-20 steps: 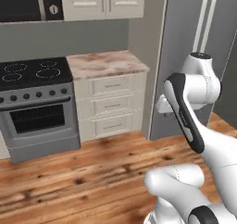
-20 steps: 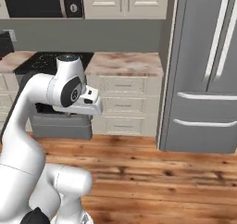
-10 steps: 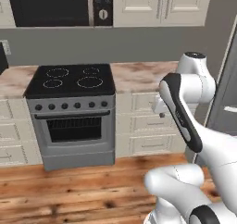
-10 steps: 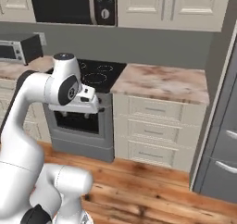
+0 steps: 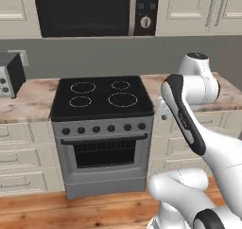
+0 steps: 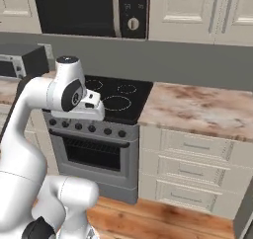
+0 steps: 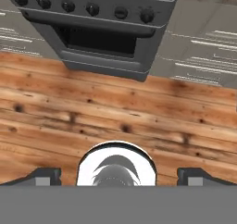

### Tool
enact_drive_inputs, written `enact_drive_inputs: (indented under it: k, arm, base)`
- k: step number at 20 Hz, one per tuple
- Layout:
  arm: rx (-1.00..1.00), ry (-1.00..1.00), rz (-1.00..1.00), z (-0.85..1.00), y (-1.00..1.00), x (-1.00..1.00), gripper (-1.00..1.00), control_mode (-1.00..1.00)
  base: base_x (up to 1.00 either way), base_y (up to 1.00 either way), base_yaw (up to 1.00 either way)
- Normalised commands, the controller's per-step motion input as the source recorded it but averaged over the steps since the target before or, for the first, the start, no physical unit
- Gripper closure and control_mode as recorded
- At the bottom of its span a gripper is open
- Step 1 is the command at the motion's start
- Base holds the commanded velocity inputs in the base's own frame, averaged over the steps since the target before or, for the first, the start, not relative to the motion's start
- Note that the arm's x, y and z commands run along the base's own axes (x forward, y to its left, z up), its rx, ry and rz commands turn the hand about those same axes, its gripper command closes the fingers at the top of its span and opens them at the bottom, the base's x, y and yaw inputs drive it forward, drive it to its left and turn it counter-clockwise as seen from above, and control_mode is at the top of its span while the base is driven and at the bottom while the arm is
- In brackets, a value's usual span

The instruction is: Navigate to the microwave.

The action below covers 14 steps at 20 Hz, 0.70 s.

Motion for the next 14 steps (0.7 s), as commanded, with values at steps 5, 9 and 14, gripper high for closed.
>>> enact_drive_inputs:
  k: [5,9,14]
  arm:
    - [0.00,0.00,0.00,0.00,0.00,0.00,-1.00,1.00]
    - [0.00,0.00,0.00,0.00,0.00,0.00,-1.00,1.00]
    - [0.00,0.00,0.00,0.00,0.00,0.00,-1.00,1.00]
  base:
    - [0.86,0.83,-0.05]
    - [0.79,0.41,-0.08]
    - [0.64,0.08,-0.11]
